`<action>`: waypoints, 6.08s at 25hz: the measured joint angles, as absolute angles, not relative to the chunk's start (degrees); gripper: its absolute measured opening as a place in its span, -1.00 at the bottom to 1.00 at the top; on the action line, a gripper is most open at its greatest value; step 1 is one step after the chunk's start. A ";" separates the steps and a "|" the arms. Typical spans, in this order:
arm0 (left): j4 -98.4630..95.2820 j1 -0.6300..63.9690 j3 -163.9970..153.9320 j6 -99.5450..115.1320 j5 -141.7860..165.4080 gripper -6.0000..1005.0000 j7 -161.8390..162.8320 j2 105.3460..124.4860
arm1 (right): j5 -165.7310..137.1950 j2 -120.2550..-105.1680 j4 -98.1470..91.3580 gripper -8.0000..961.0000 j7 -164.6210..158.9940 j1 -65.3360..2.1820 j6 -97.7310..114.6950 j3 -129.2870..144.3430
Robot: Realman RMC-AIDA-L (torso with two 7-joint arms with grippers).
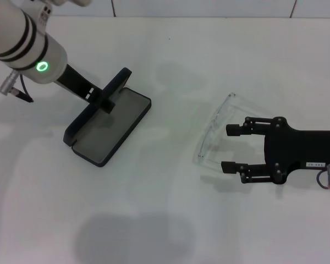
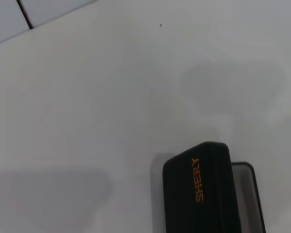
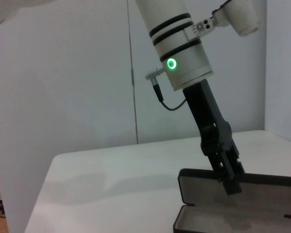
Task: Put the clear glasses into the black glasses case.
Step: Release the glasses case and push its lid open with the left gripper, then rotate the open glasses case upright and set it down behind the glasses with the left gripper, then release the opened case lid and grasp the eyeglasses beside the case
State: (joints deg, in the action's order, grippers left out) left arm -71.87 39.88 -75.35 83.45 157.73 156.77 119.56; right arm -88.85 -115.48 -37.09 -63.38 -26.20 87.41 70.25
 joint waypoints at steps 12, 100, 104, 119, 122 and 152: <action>-72.97 40.25 -76.39 83.08 157.65 0.03 156.62 119.62 | -88.86 -115.49 -37.09 0.53 -63.36 -26.19 86.60 70.03; -84.38 34.69 -86.47 74.61 159.01 -0.57 137.76 119.70 | -88.33 -115.84 -35.66 0.53 -63.60 -25.47 86.11 70.00; -84.66 32.39 -86.82 68.67 152.49 -0.57 119.50 119.71 | -88.27 -115.90 -35.49 0.53 -63.61 -25.33 86.38 69.98; -78.04 34.82 -88.84 65.44 148.12 -0.58 103.23 119.70 | -85.94 -116.02 -34.02 0.53 -63.50 -25.31 88.01 70.39; -76.80 34.93 -89.20 64.03 147.62 -0.58 101.74 119.71 | -85.94 -116.02 -33.75 0.52 -63.49 -25.31 88.04 70.43; -73.32 33.88 -92.61 53.47 145.71 -0.46 102.20 119.87 | -81.47 -115.72 -33.31 0.52 -61.96 -24.77 87.96 69.96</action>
State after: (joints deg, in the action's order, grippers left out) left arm -73.32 33.88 -92.61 53.47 145.71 102.20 119.87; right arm -81.47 -115.72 -33.31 -61.96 -24.77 87.96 69.96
